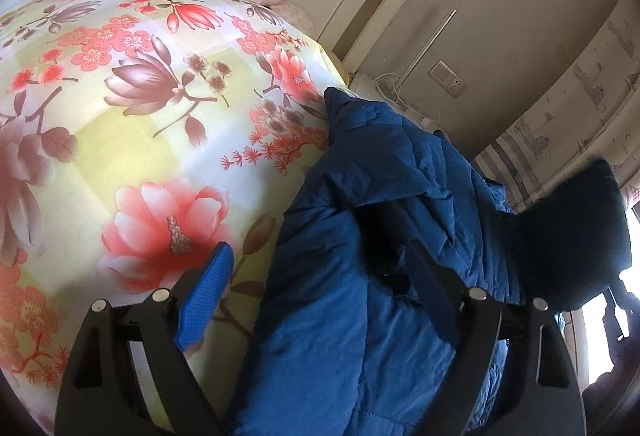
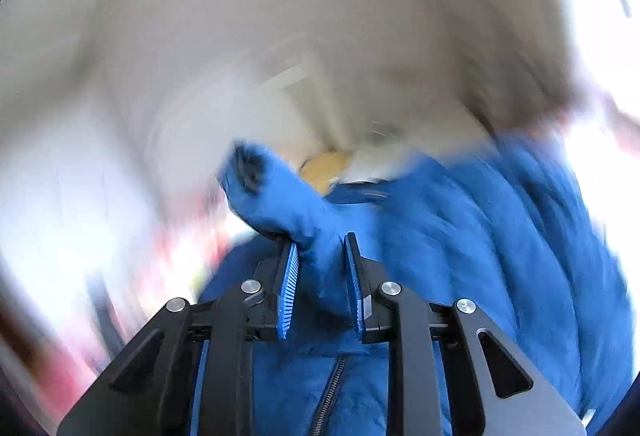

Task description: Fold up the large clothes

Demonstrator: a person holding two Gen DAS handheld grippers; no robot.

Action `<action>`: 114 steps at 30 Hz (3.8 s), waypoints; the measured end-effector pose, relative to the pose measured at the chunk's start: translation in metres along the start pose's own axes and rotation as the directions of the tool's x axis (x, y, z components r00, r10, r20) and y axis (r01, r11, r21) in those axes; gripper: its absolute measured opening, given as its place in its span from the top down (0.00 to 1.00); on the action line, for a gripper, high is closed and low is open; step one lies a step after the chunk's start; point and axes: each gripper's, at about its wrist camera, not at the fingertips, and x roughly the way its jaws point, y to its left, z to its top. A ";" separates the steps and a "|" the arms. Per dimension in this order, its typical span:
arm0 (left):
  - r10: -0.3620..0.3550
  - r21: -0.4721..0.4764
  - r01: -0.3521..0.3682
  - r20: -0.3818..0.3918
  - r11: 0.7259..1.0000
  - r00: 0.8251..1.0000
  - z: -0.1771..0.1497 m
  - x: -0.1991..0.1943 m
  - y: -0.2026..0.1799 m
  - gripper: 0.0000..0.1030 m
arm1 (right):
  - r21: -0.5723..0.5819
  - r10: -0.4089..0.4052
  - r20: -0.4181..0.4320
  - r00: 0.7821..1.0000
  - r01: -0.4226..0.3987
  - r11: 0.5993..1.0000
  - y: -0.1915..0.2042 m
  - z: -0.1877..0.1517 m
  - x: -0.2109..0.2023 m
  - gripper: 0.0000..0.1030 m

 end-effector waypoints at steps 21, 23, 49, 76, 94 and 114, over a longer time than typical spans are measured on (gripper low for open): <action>-0.004 -0.011 0.004 -0.004 1.000 1.000 -0.001 0.000 0.002 0.15 | 0.135 -0.123 -0.094 0.988 0.135 0.982 -0.055 0.005 0.023 0.79; -0.004 -0.011 0.004 -0.004 1.000 1.000 -0.001 0.001 0.002 0.15 | 0.053 -0.112 -0.013 0.994 0.112 0.992 -0.033 0.008 0.009 0.82; 0.007 -0.012 -0.007 0.006 1.000 1.000 0.000 -0.004 0.003 0.13 | -0.522 -0.536 -0.048 0.843 0.436 0.733 -0.011 -0.014 0.090 0.52; 0.079 0.528 -0.024 -0.082 0.849 0.994 -0.004 0.091 -0.273 0.04 | -0.514 -0.509 -0.067 0.858 0.407 0.755 -0.011 -0.015 0.088 0.48; 0.207 0.419 -0.113 -0.187 0.901 0.960 0.059 0.157 -0.183 0.02 | -0.495 -0.471 -0.085 0.878 0.373 0.784 -0.014 -0.013 0.086 0.46; 0.230 0.495 -0.139 -0.126 0.858 0.965 -0.048 0.046 -0.128 0.02 | -0.508 -0.479 -0.086 0.874 0.375 0.775 -0.014 -0.014 0.087 0.41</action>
